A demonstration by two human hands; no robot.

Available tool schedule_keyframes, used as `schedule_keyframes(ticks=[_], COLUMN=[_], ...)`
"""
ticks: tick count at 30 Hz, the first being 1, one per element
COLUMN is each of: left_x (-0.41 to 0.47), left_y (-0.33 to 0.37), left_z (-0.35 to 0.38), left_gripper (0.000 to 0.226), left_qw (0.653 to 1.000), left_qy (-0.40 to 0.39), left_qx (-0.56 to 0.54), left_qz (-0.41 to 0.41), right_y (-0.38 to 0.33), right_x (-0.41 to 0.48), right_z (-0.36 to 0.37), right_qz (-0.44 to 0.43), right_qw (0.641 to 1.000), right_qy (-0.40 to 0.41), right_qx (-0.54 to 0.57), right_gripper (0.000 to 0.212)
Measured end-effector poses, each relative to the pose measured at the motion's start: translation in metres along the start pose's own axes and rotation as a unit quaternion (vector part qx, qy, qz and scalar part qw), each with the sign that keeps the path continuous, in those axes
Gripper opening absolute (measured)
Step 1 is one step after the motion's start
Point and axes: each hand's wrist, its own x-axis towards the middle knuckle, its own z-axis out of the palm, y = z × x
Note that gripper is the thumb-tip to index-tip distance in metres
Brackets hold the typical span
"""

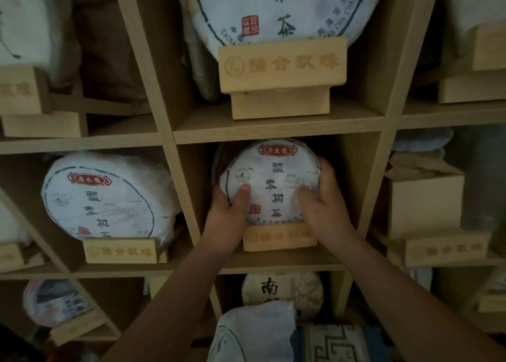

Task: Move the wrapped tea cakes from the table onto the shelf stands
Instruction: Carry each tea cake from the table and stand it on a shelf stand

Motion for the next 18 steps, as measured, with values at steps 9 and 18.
schedule_keyframes(ticks=[9,18], left_x=[0.007,0.003], left_y=[0.001,0.015], left_z=[0.002,0.004], left_gripper=[0.070,0.050], left_qw=[0.995,0.992], left_qy=[-0.028,-0.014], left_qx=[-0.067,-0.103], left_qz=[-0.065,-0.073], right_y=[-0.003,0.002], right_x=[0.014,0.012], right_z=[-0.012,-0.010], right_qz=[0.070,0.137], right_qw=[0.996,0.988], right_qy=[-0.060,-0.028], right_qx=[0.010,0.073], right_gripper=[0.043,0.048])
